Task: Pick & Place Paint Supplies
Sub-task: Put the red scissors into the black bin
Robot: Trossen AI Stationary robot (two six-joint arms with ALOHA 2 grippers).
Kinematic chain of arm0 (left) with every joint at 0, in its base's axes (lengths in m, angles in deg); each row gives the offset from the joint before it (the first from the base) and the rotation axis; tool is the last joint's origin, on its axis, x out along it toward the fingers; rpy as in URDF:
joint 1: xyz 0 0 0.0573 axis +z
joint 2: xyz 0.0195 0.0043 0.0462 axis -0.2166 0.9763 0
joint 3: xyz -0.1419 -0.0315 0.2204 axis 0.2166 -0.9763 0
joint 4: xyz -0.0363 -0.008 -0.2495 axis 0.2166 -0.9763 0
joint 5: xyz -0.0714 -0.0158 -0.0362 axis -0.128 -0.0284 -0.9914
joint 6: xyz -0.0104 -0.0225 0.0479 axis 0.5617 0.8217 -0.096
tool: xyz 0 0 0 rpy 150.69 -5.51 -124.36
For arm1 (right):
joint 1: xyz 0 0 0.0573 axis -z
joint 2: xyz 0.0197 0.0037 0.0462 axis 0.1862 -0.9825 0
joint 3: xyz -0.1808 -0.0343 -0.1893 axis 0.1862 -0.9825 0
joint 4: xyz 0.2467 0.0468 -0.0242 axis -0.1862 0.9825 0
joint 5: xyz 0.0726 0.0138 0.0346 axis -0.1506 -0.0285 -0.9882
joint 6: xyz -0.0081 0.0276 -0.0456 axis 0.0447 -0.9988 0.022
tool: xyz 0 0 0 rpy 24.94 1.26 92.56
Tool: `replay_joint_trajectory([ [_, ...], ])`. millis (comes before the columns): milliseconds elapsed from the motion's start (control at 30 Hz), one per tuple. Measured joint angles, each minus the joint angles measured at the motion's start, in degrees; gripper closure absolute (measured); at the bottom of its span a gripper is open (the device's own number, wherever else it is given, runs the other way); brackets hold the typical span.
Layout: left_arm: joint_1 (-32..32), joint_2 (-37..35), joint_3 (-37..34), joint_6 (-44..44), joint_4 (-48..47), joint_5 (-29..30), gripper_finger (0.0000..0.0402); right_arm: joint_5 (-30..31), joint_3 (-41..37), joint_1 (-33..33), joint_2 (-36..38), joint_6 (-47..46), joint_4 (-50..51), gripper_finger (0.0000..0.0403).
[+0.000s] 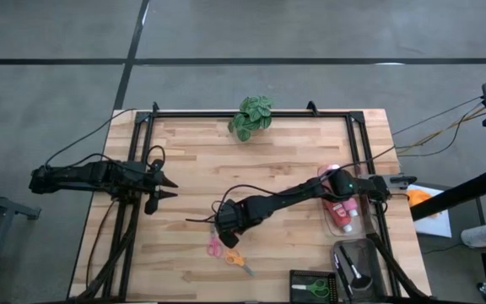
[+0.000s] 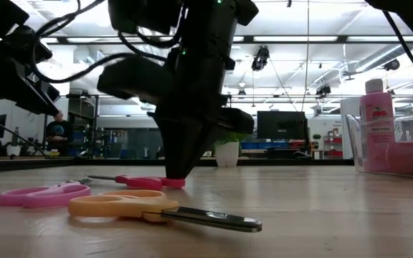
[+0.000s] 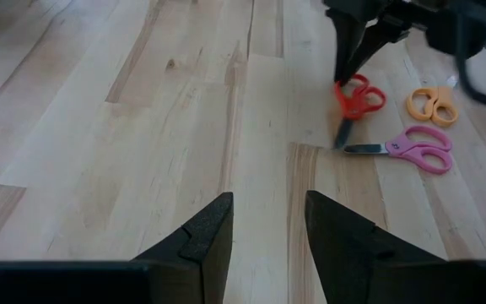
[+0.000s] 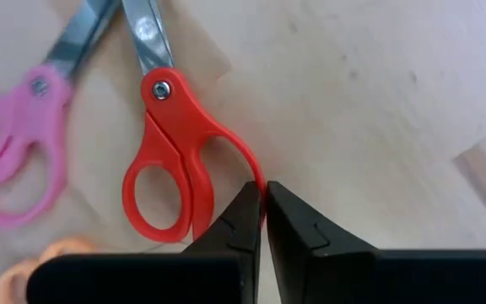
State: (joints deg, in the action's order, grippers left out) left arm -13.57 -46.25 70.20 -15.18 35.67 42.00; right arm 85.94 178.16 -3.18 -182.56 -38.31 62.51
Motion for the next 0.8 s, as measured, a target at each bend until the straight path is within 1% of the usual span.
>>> replay_joint_trajectory([
  [267, 0.02, 0.00, 0.00, 0.00, 0.00, 0.01, 0.0252, 0.58, 0.02, 0.07, 4.94, 1.32, 1.76, 0.0392],
  [367, 0.01, 0.00, 0.00, 0.00, 0.00, 0.01, 0.0252, 0.59, 0.02, -0.01, 7.50, 3.44, 2.26, 0.0392],
  [467, 0.00, 0.00, 0.00, 0.00, 0.02, 0.02, 0.0252, 0.09, 0.02, -0.04, 11.01, 6.06, 2.68, 0.0392],
  [600, 0.02, 0.00, -0.01, 0.00, -0.01, 0.01, 0.0252, -2.90, 0.04, 0.09, 16.46, 9.32, 4.10, 0.0393],
  [800, 0.00, 0.00, 0.00, 0.00, 0.00, 0.00, 0.0252, -3.17, 0.04, -0.50, 26.49, 17.02, 7.68, 0.0393],
])
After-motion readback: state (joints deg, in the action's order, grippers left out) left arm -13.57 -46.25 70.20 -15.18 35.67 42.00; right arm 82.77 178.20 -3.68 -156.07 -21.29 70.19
